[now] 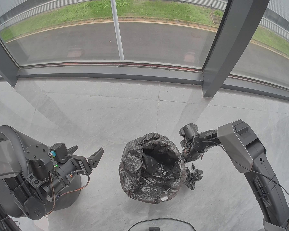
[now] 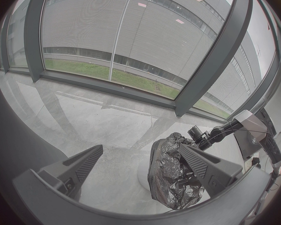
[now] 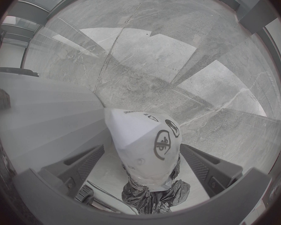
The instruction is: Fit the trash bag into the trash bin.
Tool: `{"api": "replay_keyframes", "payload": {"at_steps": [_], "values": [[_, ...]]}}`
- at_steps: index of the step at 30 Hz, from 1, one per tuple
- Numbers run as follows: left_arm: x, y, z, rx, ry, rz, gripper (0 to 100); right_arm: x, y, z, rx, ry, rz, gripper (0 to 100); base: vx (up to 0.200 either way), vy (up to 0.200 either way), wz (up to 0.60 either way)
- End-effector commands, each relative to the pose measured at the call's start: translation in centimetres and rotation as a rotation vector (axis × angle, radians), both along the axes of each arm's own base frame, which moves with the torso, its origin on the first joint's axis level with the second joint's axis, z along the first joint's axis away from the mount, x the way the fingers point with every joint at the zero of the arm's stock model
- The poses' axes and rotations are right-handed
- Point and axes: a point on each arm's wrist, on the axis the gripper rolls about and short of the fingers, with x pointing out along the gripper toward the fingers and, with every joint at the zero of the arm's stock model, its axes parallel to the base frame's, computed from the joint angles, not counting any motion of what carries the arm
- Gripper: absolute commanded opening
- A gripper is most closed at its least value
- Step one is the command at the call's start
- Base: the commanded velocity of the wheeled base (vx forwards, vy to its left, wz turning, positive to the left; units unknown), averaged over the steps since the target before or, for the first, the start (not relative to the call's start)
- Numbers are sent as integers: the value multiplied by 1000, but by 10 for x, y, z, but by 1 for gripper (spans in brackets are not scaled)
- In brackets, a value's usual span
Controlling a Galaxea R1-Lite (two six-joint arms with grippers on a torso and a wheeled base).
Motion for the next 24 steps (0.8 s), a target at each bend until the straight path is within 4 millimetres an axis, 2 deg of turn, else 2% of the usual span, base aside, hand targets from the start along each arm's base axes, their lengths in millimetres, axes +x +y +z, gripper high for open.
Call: {"api": "replay_keyframes", "payload": {"at_steps": [1,13,14,24], "values": [[0,0,0,1,2,1,100,-1,0,-4,-3,7,0,100,0,0,0],[0,0,0,-1,-1,1,100,-1,0,-7,-6,12,-1,100,0,0,0],[0,0,0,-1,-1,1,100,-1,0,-7,-6,12,-1,0,0,0,0],[0,0,1,-2,-4,1,100,-1,0,-7,-4,11,-14,0,0,0,0]]}}
